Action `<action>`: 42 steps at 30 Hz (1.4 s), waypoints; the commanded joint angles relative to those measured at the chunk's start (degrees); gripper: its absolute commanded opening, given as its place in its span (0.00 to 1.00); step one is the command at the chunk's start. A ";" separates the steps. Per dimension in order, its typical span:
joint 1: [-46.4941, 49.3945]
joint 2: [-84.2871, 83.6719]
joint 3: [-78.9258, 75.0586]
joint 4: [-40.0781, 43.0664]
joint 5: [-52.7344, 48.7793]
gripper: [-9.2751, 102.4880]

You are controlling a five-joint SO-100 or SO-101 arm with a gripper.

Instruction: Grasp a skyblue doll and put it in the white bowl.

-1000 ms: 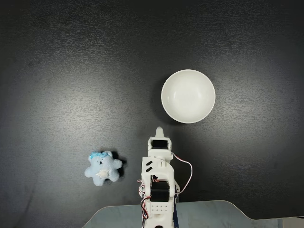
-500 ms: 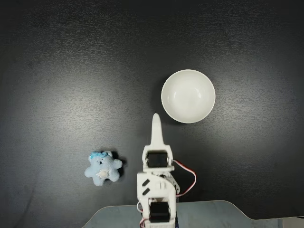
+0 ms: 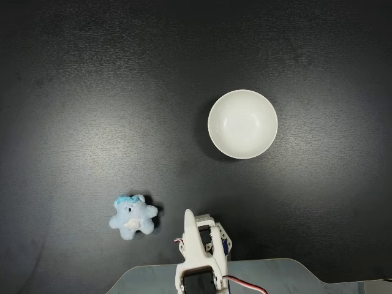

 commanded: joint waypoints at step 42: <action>-28.04 -60.29 -0.26 5.36 -8.70 0.08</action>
